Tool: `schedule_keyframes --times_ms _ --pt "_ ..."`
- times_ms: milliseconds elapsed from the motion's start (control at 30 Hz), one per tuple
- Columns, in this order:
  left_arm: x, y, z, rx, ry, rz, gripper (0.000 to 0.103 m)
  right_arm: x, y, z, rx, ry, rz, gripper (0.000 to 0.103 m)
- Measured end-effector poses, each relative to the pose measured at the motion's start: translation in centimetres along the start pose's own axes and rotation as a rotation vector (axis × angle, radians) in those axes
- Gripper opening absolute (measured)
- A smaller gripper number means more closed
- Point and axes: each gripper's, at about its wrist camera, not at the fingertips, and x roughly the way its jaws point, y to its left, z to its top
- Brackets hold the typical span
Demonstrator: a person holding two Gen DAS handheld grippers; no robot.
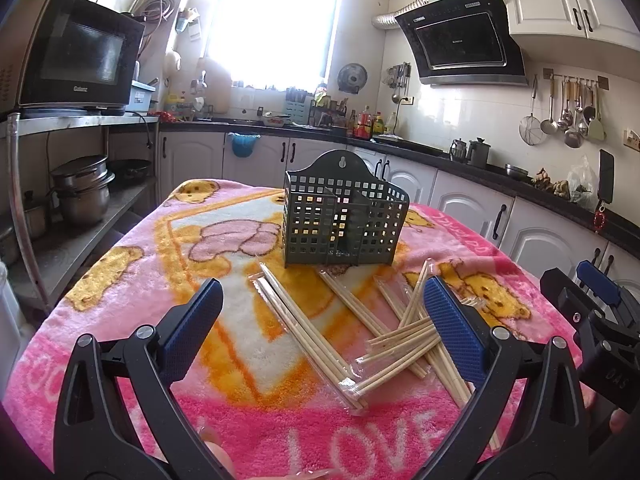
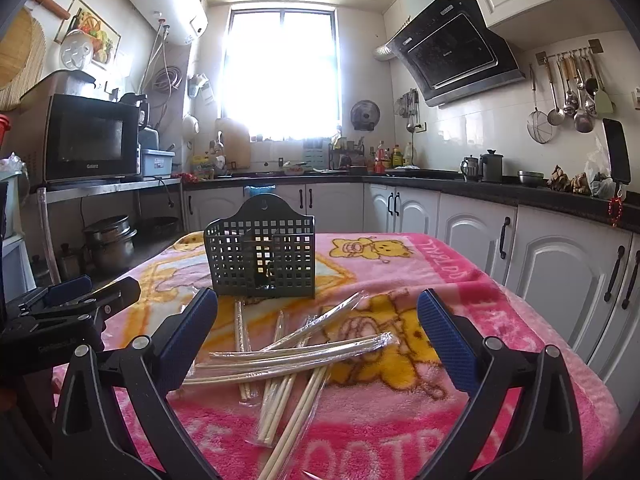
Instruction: Organize utensils
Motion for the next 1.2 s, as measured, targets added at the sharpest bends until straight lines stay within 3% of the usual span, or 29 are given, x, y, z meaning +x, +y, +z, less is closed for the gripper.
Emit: schedule_keyframes --times_ms 1200 --pt "-0.24 -0.01 0.23 0.001 -0.003 -0.001 0.093 -0.33 0.08 0.08 -0.008 -0.002 0.012 0.097"
